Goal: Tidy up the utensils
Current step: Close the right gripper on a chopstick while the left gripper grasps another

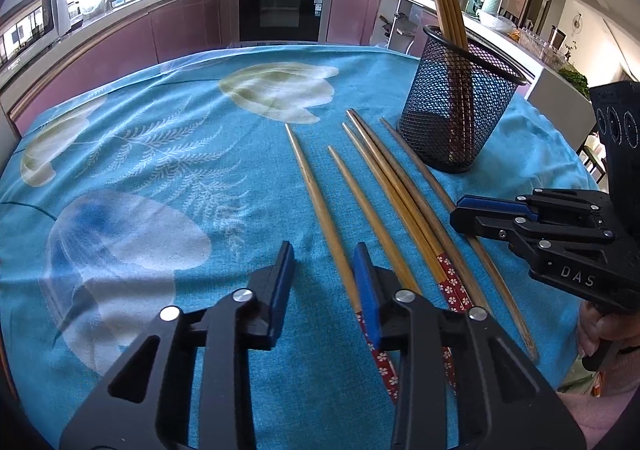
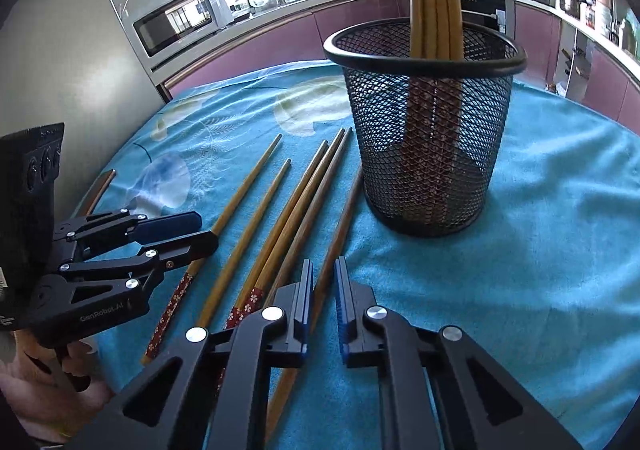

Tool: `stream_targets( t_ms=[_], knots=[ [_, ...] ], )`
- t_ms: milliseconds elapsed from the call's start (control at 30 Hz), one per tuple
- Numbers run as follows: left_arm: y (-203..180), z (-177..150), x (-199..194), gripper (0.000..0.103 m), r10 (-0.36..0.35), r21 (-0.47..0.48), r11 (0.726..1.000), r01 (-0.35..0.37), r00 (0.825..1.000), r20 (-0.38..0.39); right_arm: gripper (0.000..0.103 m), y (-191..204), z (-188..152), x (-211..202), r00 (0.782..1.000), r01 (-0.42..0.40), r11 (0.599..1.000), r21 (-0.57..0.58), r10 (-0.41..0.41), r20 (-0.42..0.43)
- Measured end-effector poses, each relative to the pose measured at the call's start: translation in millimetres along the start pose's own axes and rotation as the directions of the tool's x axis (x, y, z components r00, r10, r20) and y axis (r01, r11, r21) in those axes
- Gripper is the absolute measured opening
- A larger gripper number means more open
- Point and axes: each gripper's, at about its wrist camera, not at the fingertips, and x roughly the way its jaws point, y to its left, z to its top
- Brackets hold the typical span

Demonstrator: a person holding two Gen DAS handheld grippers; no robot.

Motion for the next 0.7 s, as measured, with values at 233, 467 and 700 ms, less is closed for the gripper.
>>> stream_targets(
  t_ms=[233,467,700],
  knots=[
    [2,0,0,0.016,-0.014,-0.020,1.000,0.014,1.000,-0.007,0.010,-1,-1,-1,1.000,0.011,1.000,-0.005,-0.011,-0.008],
    [0,-1,1,0.010,-0.018,-0.031,0.999,0.018,1.000,-0.002,0.007,-9,-1,-1,0.999,-0.043,0.998,0.037,0.043,0.004],
    [1,-1,-7,0.008,-0.041,-0.046,0.998,0.041,0.999,0.018,0.006,-13,-2,-15,0.995,-0.092,0.995,0.042,0.090,0.051]
  ],
)
